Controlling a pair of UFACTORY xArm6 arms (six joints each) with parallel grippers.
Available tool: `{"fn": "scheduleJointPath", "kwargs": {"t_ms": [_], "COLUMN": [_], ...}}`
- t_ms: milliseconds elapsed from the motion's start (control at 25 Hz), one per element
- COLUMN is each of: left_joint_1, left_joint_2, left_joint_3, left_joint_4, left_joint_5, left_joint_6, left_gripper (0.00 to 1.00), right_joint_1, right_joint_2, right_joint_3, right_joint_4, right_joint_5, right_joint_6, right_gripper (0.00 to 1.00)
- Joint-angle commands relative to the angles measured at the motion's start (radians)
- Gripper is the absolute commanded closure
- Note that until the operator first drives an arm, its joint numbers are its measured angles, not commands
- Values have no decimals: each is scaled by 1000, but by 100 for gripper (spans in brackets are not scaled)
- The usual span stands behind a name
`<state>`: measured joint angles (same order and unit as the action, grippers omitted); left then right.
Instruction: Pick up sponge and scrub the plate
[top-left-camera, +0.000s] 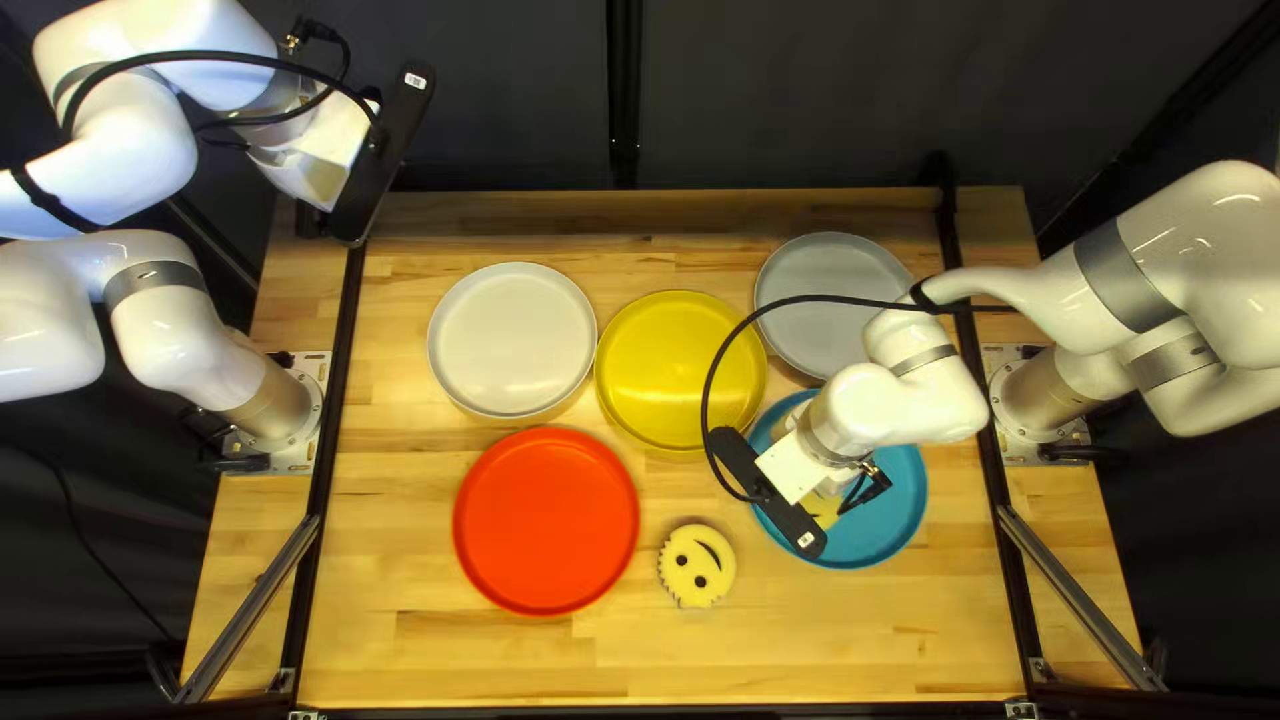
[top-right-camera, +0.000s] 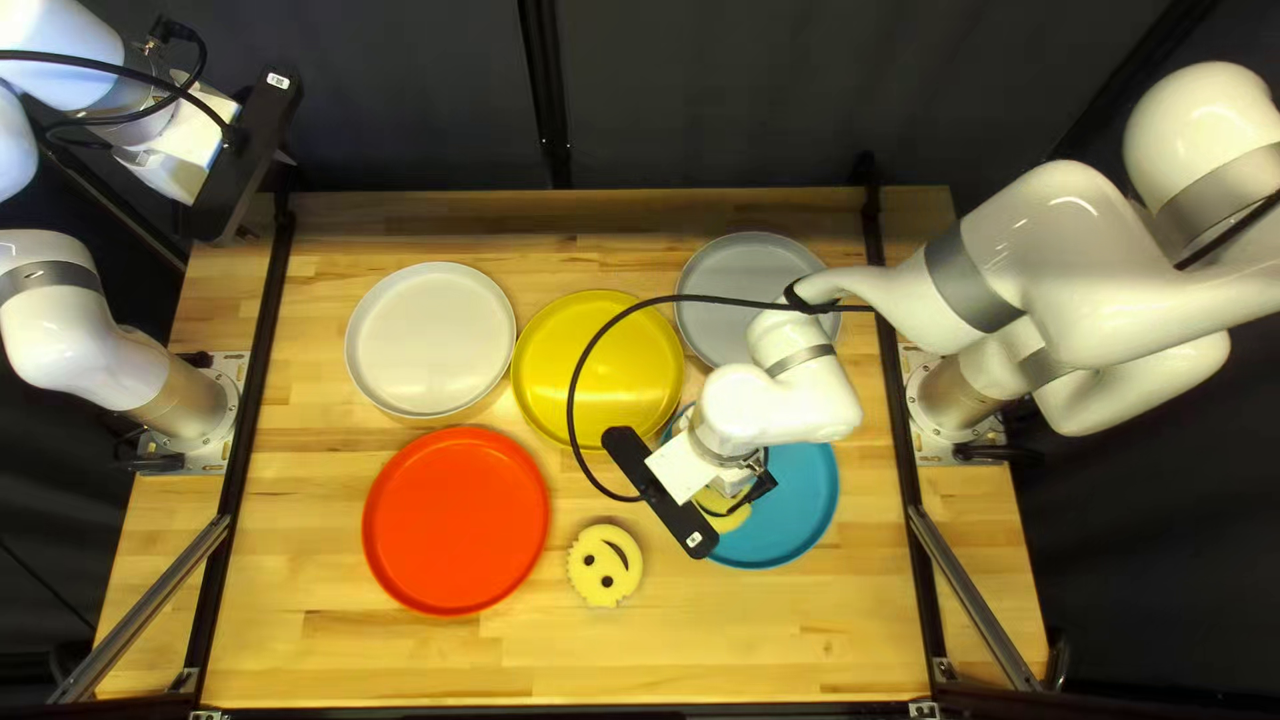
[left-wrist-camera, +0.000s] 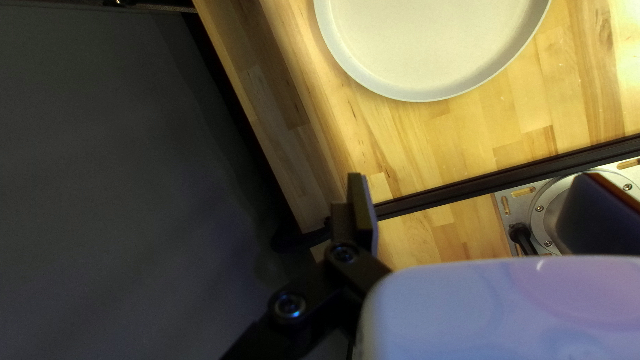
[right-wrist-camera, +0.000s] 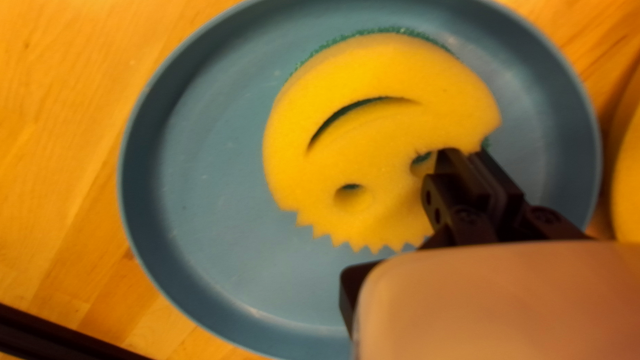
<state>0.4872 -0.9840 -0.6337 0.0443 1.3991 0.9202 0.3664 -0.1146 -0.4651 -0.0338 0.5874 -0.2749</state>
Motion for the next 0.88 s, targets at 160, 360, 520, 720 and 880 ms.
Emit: {"fn": "scheduleJointPath", "kwargs": {"t_ms": [160,360,520,720,880], "left_joint_1": [0,0,0,0,0], "left_joint_2": [0,0,0,0,0], "left_joint_3": [0,0,0,0,0], "left_joint_4": [0,0,0,0,0], "left_joint_5": [0,0,0,0,0], "left_joint_6": [0,0,0,0,0], "left_gripper": [0,0,0,0,0], "right_joint_1": [23,-7,-48,-107,-146], "right_joint_2": [-108,-97,-12,52,86], "right_joint_3": [106,104,38,-51,-102], "right_joint_4": [36,50,43,25,13], "right_joint_5": [20,11,-10,10,25], "right_joint_6": [29,4,-40,-93,-131], "right_gripper": [100,100,100,100,100]}}
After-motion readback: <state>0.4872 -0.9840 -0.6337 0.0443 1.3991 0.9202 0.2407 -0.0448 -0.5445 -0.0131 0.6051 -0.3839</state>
